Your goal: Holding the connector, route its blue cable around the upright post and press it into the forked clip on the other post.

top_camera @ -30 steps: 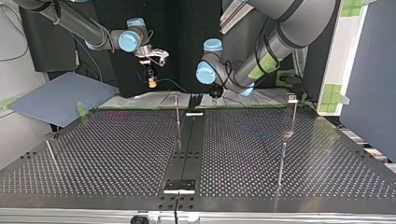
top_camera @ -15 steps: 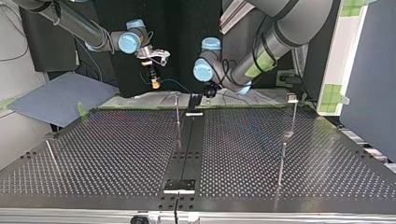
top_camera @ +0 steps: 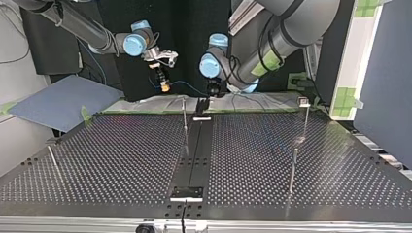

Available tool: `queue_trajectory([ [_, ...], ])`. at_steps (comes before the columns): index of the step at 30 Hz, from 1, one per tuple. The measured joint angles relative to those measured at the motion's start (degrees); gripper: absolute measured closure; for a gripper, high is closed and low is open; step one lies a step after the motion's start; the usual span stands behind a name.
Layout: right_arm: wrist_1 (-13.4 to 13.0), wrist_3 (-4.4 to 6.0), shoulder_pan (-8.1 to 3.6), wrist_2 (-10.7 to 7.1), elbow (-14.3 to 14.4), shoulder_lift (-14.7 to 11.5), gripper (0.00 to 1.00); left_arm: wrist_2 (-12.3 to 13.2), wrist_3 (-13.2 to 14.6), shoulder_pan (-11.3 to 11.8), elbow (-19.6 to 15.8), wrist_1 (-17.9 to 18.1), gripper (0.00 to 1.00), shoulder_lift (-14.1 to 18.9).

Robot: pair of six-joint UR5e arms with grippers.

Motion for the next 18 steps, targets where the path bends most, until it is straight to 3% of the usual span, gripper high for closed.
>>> queue_trajectory([
  [7,-0.11,0.03,0.0,-1.42,-0.01,-0.01,1.0,0.38,-3.5,-0.7,0.01,2.46,0.0,-2.87],
  [18,-0.44,0.08,-0.05,-2.47,-0.01,-0.01,1.0,0.27,-7.94,-0.85,0.34,6.88,0.0,-3.5],
])
